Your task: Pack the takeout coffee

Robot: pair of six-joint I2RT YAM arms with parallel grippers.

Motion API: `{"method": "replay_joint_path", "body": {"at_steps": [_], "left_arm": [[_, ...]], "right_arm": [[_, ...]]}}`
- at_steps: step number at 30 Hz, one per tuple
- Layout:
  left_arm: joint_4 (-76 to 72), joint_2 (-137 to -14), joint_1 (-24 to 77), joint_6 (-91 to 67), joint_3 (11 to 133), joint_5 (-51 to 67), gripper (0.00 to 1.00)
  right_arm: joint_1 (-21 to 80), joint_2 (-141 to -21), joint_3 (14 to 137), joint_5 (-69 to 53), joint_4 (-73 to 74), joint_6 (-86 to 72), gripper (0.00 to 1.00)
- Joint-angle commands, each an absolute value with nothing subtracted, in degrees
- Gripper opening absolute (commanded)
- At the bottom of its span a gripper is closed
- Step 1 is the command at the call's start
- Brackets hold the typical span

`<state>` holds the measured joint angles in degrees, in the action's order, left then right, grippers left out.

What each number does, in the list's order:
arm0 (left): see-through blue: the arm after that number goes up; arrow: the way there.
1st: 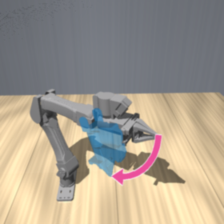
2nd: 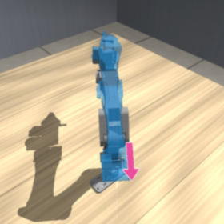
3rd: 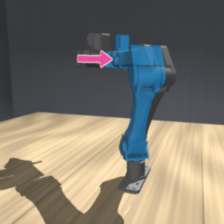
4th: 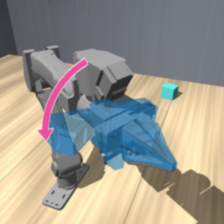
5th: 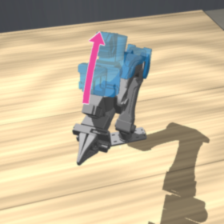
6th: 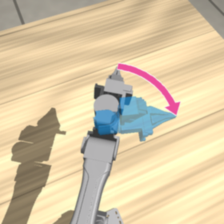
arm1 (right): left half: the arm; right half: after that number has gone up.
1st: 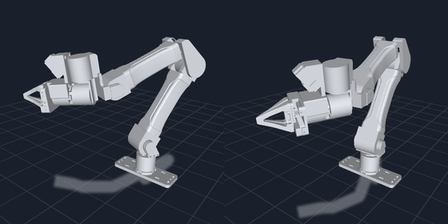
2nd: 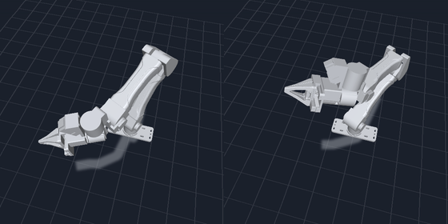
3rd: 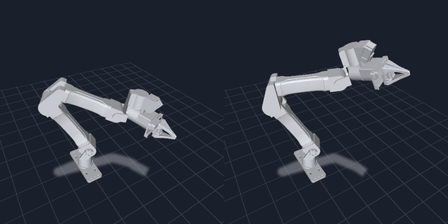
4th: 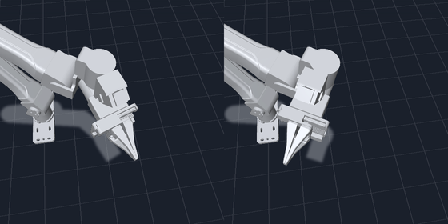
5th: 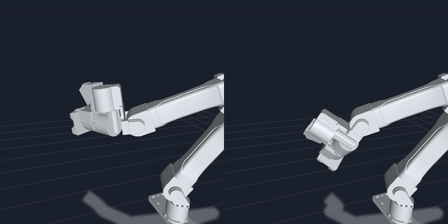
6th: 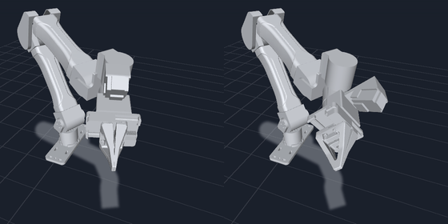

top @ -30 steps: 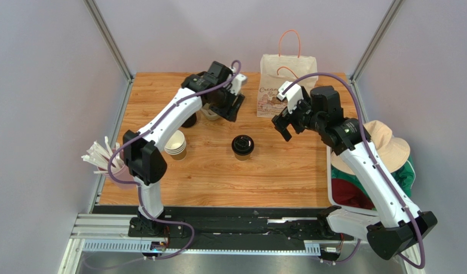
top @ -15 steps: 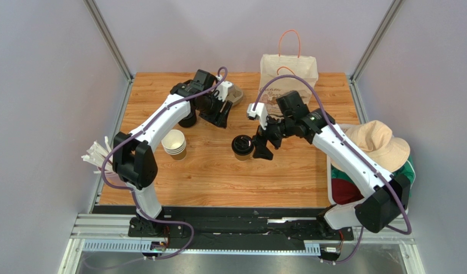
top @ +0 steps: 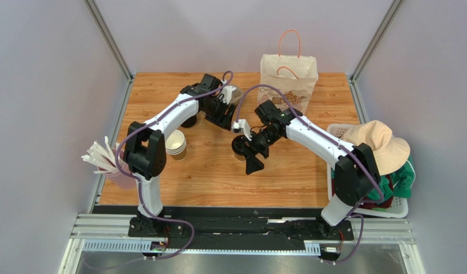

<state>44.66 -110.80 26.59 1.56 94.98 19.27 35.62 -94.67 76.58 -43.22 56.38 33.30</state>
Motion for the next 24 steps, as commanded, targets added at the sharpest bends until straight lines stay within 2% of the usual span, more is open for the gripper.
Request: {"method": "replay_joint_path", "body": {"at_steps": [1,24], "left_arm": [[42.1,-111.18,26.54,0.79,96.06,21.36,0.68],[41.57,-112.94,26.72,1.05,93.43,26.28,0.68]], "right_arm": [[35.86,-96.15,79.36,-45.35,56.6,35.51,0.92],[34.02,-98.08,79.89,-34.1,46.06,29.27,0.93]]}}
